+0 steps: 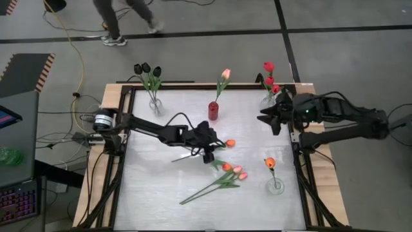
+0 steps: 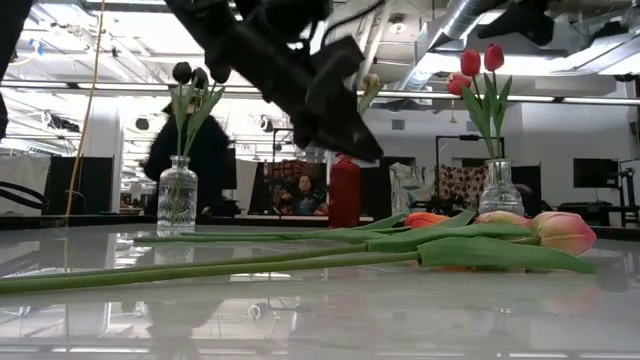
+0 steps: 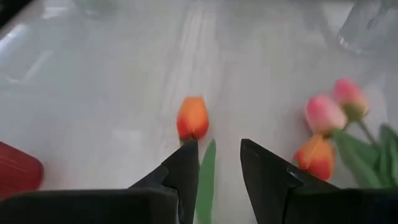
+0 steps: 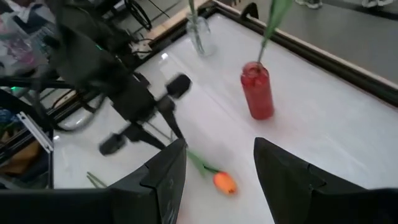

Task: Sort flowers into vase by color
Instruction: Put the top orange flower into the bottom transparent vase

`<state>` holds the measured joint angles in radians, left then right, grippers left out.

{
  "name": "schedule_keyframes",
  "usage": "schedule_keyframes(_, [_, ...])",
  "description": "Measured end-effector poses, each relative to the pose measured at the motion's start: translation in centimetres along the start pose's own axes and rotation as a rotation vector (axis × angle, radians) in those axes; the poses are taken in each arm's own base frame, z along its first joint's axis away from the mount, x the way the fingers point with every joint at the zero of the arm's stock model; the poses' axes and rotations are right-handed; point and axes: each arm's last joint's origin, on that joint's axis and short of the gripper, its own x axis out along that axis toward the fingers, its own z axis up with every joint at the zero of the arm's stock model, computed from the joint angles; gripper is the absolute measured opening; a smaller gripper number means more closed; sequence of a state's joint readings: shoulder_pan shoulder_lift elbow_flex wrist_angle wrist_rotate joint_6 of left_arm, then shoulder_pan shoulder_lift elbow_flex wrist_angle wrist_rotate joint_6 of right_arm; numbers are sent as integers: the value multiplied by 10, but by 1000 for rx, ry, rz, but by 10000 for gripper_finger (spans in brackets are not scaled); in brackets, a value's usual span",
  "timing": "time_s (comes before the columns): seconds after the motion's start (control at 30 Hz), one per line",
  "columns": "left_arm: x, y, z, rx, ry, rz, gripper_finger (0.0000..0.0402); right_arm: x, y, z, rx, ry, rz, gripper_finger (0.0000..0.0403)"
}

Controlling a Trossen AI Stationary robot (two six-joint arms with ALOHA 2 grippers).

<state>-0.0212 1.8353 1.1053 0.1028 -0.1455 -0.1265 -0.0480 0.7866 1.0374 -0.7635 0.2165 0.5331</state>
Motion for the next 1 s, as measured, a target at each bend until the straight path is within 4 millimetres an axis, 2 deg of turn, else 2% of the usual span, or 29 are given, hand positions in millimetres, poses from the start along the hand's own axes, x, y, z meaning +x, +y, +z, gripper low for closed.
schedule_keyframes(0.27, [23,-1,-24,-14,94,6,106,13,16,-3,-47,16,36,217])
schedule_keyframes(0.43, [34,0,-37,-7,140,19,106,31,24,-7,-94,36,-41,217])
schedule_keyframes(0.77, [41,0,-47,0,193,21,106,75,38,-14,-134,90,-105,217])
schedule_keyframes(1.0, [40,1,-51,-16,228,54,101,92,43,-17,-135,94,-108,217])
